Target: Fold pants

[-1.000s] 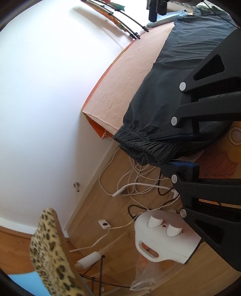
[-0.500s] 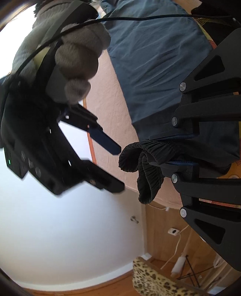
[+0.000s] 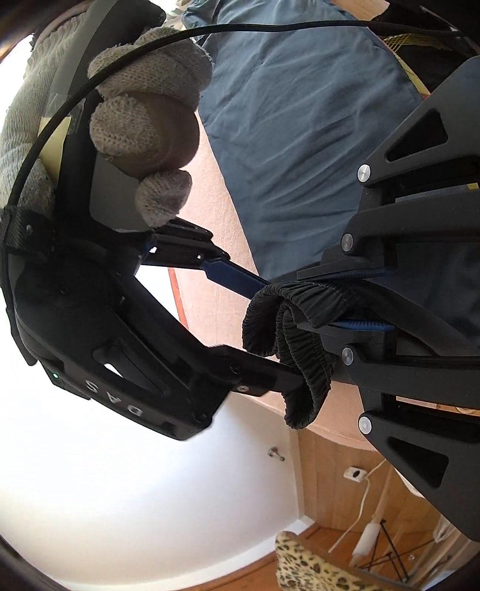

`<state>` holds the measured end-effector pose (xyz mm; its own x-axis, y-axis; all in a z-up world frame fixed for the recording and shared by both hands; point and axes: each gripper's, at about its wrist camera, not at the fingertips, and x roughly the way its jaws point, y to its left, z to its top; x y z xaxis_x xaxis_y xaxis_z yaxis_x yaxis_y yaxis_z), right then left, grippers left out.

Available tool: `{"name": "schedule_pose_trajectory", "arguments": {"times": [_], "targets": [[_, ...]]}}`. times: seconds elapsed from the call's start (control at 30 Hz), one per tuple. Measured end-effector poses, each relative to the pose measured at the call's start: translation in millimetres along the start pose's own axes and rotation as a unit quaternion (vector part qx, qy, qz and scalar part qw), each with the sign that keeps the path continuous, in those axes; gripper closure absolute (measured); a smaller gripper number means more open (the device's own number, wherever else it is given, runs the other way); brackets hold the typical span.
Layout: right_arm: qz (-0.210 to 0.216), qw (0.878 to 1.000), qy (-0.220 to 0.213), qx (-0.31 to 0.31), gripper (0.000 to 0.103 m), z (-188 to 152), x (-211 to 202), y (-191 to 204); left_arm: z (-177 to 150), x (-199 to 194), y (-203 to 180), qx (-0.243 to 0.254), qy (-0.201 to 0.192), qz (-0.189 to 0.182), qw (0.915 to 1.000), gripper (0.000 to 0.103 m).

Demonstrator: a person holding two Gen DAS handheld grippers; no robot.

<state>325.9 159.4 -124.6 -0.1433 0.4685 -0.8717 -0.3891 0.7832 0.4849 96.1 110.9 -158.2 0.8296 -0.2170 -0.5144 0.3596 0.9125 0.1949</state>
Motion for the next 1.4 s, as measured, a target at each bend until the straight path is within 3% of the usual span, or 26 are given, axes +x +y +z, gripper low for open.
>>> {"name": "schedule_pose_trajectory", "arguments": {"times": [0.23, 0.33, 0.47, 0.6, 0.8, 1.13, 1.27, 1.4], "targets": [[-0.010, 0.999, 0.023, -0.021, 0.030, -2, 17, 10, 4, -3, -9, 0.025, 0.001, -0.006, 0.9997, 0.087], [-0.043, 0.998, 0.024, -0.046, 0.032, -6, 21, 19, 7, -6, -9, 0.025, 0.000, -0.008, 0.9997, 0.087], [-0.055, 0.998, 0.015, -0.038, 0.070, -10, 16, 10, 12, -10, -13, 0.031, -0.001, -0.011, 0.9995, 0.087], [-0.008, 1.000, -0.024, 0.009, 0.083, -15, -6, -12, 23, -21, -13, 0.037, -0.008, -0.019, 0.9991, 0.087], [0.047, 0.994, -0.091, 0.041, 0.088, -39, -55, -35, 55, -40, -24, 0.057, -0.026, -0.044, 0.9971, 0.087], [0.081, 0.977, -0.172, 0.095, 0.088, -105, -126, -76, 102, -64, -83, 0.053, -0.036, -0.113, 0.9915, 0.087], [0.082, 0.970, -0.195, 0.121, 0.088, -147, -148, -100, 118, -69, -121, 0.041, -0.015, -0.164, 0.9855, 0.085], [0.075, 0.961, -0.223, 0.143, 0.089, -194, -172, -131, 126, -80, -151, 0.047, 0.019, -0.213, 0.9758, 0.074]]}}
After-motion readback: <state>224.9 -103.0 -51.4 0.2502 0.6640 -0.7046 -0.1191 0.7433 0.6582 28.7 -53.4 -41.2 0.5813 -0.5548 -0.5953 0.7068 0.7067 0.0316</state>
